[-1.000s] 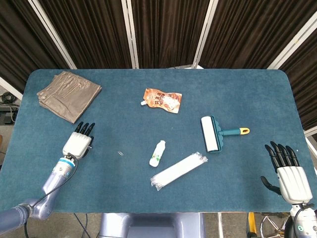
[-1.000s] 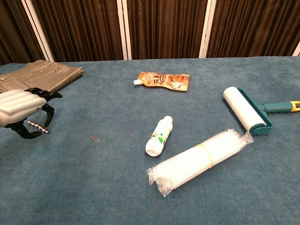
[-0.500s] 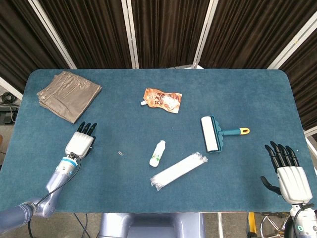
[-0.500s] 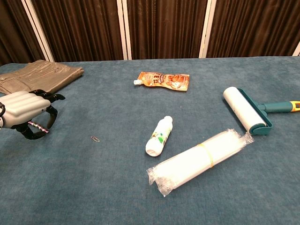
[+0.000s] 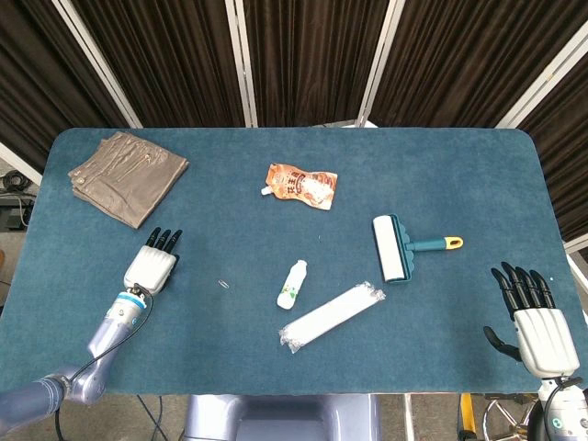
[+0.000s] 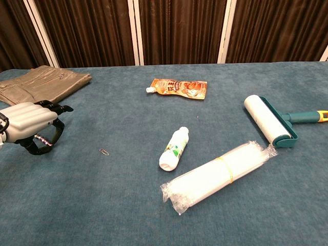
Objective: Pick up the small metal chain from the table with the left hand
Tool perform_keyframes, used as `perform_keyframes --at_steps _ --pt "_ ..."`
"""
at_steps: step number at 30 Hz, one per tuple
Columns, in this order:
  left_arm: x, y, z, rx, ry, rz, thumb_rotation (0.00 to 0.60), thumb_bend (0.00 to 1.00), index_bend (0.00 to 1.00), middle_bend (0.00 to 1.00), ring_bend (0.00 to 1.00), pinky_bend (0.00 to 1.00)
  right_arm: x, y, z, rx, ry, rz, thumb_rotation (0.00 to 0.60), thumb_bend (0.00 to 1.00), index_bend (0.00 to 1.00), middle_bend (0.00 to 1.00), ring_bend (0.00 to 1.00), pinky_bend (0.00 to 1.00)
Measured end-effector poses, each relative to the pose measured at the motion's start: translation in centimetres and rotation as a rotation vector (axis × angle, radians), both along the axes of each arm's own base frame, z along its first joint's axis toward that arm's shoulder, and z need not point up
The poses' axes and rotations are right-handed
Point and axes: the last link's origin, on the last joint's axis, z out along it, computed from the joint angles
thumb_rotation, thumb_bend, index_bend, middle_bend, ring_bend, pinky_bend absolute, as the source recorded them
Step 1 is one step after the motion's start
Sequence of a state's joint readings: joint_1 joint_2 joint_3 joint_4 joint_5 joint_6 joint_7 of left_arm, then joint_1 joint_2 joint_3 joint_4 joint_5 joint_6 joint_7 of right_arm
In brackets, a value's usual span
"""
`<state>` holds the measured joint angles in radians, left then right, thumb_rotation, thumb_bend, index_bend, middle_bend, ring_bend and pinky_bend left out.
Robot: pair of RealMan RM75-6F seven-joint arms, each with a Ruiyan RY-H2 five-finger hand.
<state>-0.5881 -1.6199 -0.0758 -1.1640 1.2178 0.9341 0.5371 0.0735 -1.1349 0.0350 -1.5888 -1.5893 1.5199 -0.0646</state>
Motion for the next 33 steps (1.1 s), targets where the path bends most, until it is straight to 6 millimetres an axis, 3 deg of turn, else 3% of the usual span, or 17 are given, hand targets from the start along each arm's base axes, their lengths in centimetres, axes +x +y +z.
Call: perform_keyframes --at_steps 14,33 --pt "0.2 -0.1 0.0 -0.002 -0.007 -0.003 0.6 0.41 0.59 0.0 0.0 0.0 0.0 0.0 0.0 -0.001 0.001 -0.002 0.6 0.16 0.01 0.0 0.0 0.0" --pt "3.9 -0.4 3.3 0.023 -0.065 -0.089 0.6 0.41 0.61 0.0 0.0 0.0 0.0 0.0 0.0 -0.002 0.004 -0.003 0.6 0.16 0.01 0.0 0.0 0.0"
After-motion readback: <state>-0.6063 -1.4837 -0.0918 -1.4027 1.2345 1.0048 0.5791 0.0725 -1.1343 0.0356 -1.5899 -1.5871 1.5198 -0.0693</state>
